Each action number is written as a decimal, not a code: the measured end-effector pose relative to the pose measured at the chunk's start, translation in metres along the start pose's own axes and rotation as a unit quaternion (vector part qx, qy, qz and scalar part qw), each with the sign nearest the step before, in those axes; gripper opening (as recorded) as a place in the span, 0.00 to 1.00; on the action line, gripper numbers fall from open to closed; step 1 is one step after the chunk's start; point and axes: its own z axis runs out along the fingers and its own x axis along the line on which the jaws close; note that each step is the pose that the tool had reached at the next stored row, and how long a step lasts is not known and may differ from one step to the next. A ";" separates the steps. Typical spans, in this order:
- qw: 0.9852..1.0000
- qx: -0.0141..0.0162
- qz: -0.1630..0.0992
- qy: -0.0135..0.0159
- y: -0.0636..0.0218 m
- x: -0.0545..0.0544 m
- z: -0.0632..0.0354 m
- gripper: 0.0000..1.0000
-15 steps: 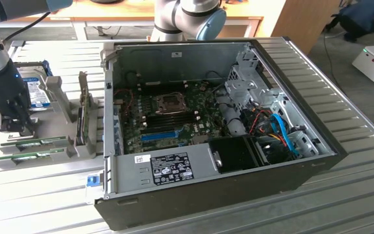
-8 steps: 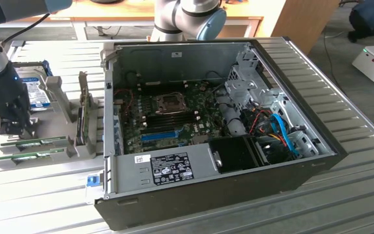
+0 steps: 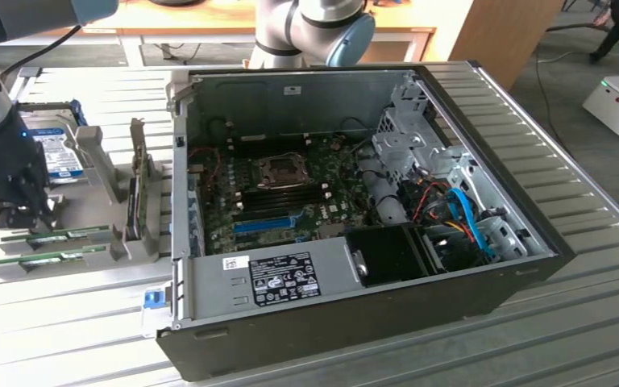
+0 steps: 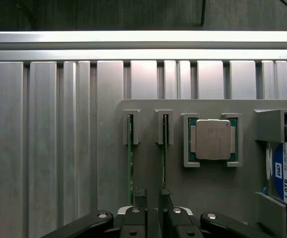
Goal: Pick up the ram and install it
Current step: 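Pick up the ram and move it above insertion slot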
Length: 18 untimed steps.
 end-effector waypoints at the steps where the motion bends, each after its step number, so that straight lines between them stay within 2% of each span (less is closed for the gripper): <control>1: 1.000 0.000 0.000 0.000 0.0000 0.000 0.0000 0.24; 8: 1.000 0.000 0.000 0.000 0.0000 0.001 0.0000 0.24; 18: 1.000 0.000 0.000 0.001 -0.0003 0.009 -0.0001 0.24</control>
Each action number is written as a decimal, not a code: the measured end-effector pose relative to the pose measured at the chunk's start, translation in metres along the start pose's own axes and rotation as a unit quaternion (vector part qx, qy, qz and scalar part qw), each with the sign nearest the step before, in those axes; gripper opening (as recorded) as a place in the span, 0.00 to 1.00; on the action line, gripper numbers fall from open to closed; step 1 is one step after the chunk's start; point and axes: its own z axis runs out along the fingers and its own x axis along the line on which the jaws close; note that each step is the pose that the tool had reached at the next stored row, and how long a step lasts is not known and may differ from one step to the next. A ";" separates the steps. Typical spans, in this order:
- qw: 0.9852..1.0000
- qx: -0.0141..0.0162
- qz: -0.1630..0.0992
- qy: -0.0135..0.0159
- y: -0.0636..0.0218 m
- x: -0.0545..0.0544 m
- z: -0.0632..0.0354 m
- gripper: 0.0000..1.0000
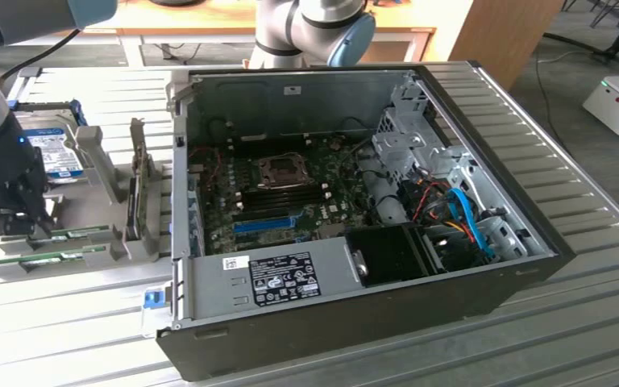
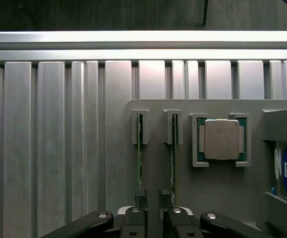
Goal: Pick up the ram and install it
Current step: 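Pick up the ram and move it above insertion slot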
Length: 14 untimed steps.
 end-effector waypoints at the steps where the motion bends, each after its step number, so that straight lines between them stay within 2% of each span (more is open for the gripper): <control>1: 1.000 0.000 0.000 0.000 0.0000 0.001 0.0000 0.24; 5: 1.000 0.000 0.000 0.001 -0.0001 0.005 -0.0001 0.24; 14: 1.000 0.000 0.000 0.001 -0.0002 0.005 0.0009 0.24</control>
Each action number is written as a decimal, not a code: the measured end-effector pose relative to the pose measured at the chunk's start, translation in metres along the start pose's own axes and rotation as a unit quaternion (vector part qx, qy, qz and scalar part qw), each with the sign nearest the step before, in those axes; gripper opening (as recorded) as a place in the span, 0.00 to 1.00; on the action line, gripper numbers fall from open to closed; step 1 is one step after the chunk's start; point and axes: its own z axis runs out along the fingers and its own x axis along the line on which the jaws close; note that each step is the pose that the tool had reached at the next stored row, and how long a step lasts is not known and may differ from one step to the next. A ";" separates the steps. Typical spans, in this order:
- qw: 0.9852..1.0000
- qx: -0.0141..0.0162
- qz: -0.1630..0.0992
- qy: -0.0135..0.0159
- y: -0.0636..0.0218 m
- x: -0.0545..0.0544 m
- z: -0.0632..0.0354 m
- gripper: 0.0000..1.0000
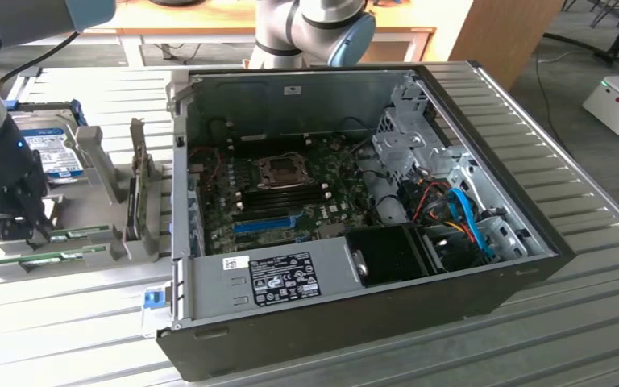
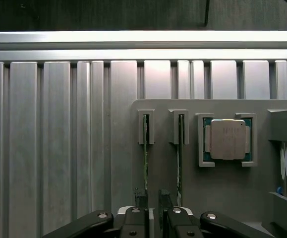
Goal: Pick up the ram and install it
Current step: 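Pick up the ram and move it above insertion slot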
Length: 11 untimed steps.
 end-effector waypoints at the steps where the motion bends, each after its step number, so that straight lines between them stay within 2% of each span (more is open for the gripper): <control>1: 1.000 0.000 0.000 0.000 -0.0001 0.000 0.0010 0.24; 11: 1.000 0.004 0.000 0.000 -0.0006 0.000 0.0145 0.24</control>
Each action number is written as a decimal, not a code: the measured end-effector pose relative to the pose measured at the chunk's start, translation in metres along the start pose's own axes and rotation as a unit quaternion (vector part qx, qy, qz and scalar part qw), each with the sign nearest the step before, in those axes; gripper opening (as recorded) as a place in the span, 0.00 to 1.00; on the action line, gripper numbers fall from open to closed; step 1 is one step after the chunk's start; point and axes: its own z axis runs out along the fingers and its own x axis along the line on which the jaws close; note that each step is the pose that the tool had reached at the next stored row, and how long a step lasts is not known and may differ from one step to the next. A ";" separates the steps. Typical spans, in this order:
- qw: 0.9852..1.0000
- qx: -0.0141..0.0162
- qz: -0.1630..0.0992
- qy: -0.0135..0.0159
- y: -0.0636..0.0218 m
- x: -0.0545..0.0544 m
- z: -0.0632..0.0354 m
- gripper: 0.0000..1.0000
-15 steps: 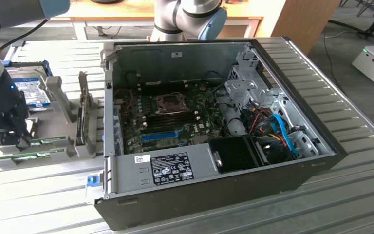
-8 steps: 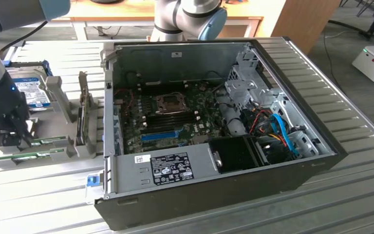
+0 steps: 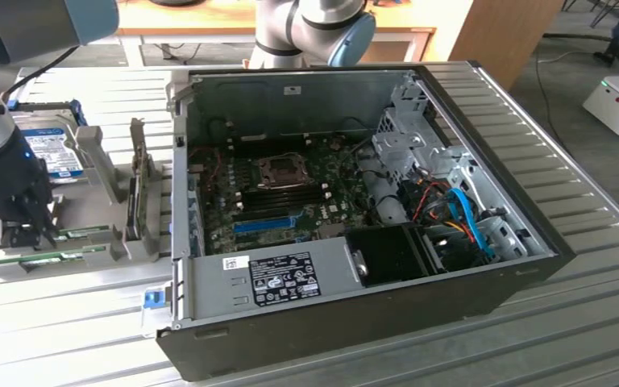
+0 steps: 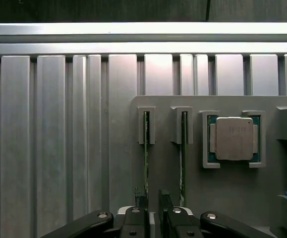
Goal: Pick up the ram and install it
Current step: 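Pick up the ram and move it above insertion slot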
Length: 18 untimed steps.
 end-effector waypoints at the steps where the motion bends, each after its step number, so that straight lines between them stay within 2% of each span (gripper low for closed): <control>1: 1.000 0.000 0.000 0.000 0.0000 0.000 0.0001 0.24; 9: 1.000 0.000 -0.001 0.000 -0.0007 0.000 0.0002 0.24; 18: 1.000 0.000 -0.002 0.000 -0.0120 0.000 -0.0002 0.24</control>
